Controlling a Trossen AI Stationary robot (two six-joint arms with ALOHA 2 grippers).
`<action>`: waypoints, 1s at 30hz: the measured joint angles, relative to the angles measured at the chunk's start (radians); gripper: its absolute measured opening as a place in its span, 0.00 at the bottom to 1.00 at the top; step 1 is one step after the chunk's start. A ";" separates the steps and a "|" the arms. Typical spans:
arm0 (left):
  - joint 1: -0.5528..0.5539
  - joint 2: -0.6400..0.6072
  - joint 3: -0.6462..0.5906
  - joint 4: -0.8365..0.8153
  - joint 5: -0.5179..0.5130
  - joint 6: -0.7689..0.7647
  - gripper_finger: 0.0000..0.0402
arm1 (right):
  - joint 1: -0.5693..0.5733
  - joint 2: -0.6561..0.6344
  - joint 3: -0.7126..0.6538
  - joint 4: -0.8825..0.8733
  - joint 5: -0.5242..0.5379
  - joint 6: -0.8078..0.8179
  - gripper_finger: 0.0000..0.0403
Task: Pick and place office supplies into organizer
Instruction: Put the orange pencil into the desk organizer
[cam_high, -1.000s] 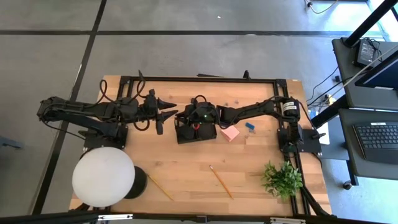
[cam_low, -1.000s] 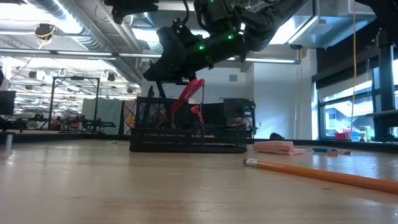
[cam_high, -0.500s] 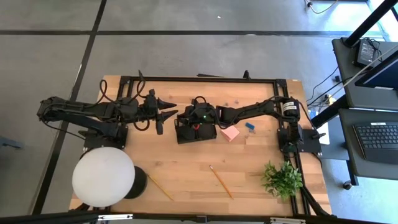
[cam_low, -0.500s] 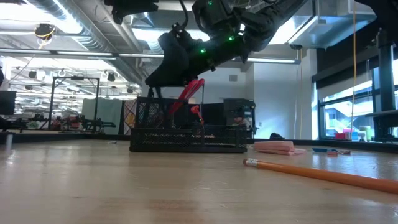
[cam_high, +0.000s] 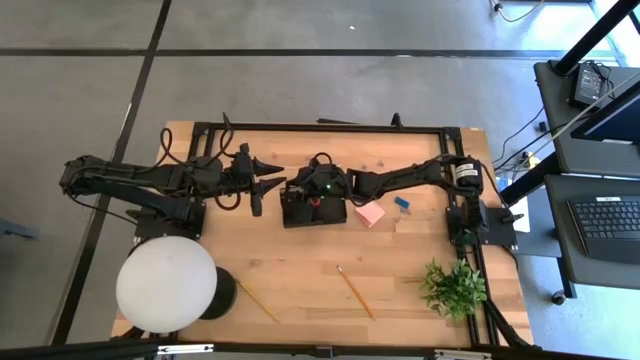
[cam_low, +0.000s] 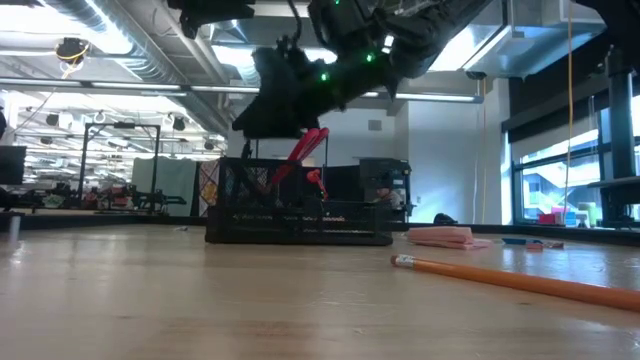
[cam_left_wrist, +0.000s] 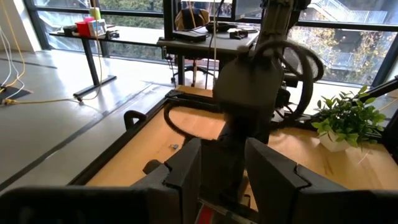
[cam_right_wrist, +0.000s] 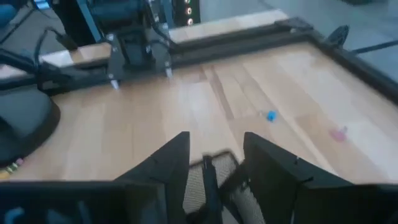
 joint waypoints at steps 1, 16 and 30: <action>0.000 0.000 0.000 0.000 0.000 0.000 0.30 | 0.000 -0.006 0.012 -0.002 0.000 0.000 0.39; 0.005 0.000 0.000 -0.037 -0.016 0.001 0.30 | 0.103 -0.069 0.367 -0.799 -0.003 0.103 0.39; 0.005 0.000 0.000 -0.051 -0.016 0.025 0.30 | 0.275 -0.055 0.468 -1.456 -0.021 0.725 0.39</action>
